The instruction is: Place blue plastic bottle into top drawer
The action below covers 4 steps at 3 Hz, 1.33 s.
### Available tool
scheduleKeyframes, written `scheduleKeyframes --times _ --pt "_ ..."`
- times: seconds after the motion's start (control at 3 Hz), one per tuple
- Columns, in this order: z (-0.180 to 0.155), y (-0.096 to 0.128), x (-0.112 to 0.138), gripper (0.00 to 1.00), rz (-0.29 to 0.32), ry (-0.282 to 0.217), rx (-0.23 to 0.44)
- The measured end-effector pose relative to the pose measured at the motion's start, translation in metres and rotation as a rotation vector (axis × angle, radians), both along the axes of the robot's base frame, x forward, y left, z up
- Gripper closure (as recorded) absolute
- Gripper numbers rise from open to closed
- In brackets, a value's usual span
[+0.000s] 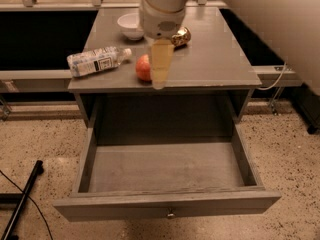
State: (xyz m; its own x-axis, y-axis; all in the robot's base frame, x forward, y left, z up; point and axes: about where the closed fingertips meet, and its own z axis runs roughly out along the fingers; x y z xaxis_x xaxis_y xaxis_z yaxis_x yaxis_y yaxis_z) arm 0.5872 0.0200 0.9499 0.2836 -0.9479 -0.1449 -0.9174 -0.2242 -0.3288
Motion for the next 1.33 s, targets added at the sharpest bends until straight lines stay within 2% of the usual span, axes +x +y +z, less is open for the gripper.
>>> scheduleKeyframes --times 0.33,0.67,1.0,1.33 --pt "-0.014 0.105 0.035 0.0 0.158 -0.007 -0.057" --pt "-0.024 0.156 0.057 0.0 0.208 -0.004 -0.079" --pt "-0.041 0.186 0.092 0.0 0.202 0.019 -0.053" --pt "-0.058 0.197 0.111 0.0 0.182 0.043 -0.045"
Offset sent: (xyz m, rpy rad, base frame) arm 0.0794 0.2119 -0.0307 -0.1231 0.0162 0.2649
